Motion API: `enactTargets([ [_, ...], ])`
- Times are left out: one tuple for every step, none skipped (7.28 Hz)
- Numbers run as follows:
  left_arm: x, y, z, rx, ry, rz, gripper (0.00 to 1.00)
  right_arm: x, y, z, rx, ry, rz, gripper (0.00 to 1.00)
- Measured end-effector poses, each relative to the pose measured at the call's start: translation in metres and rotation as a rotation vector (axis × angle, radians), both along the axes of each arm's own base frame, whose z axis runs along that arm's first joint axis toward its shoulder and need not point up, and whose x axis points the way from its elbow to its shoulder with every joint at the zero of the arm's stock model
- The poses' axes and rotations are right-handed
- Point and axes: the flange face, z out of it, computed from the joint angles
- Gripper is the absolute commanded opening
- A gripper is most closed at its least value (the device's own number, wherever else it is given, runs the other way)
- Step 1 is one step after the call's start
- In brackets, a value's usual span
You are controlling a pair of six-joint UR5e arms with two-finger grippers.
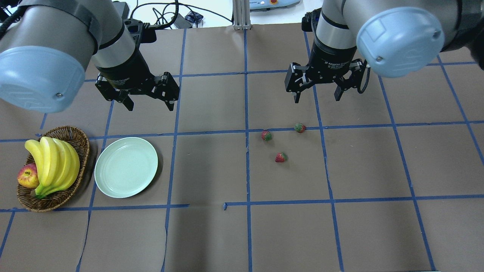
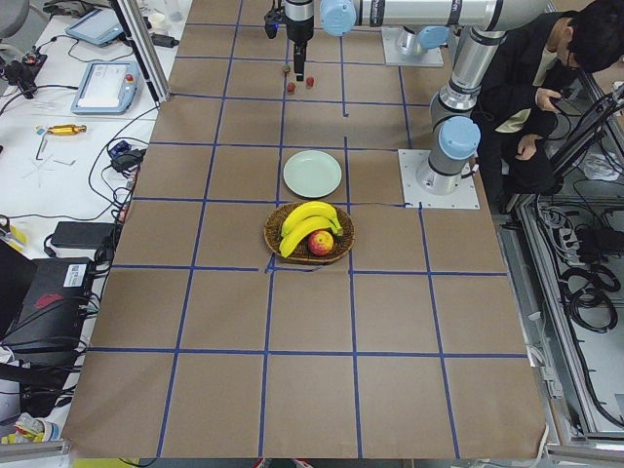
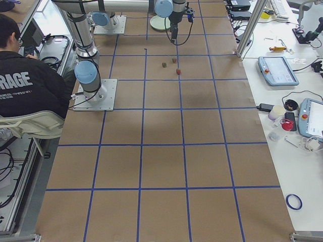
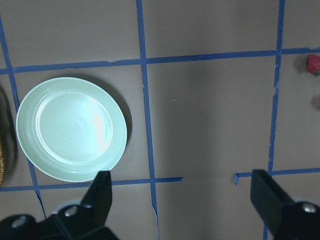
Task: Collect all strawberries into plate
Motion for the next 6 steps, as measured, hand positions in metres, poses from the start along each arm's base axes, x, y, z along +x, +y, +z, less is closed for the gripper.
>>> enactTargets([
  [0.0,0.0005,-0.0018,0.004,0.0,0.0,1.0,-0.0004,-0.0002,-0.0002,-0.001,0.001,-0.001,1.0],
  [0.0,0.0011,-0.0039,0.009,-0.001,0.0,1.0,-0.0007,-0.0003,-0.0003,-0.002,0.002,-0.001,1.0],
  [0.0001,0.0016,-0.0059,0.015,-0.003,-0.001,1.0,-0.0008,-0.0003,-0.0004,-0.002,0.002,-0.001,1.0],
  [0.0001,0.0018,-0.0074,0.019,-0.003,-0.001,1.0,-0.0006,-0.0002,-0.0006,-0.001,0.001,-0.001,1.0],
  [0.0,0.0013,-0.0086,0.021,-0.002,-0.001,1.0,-0.0005,-0.0003,-0.0004,-0.003,-0.001,-0.001,1.0],
  [0.0002,0.0004,-0.009,0.02,-0.003,-0.001,1.0,-0.0004,-0.0006,-0.0002,-0.005,-0.003,0.001,1.0],
])
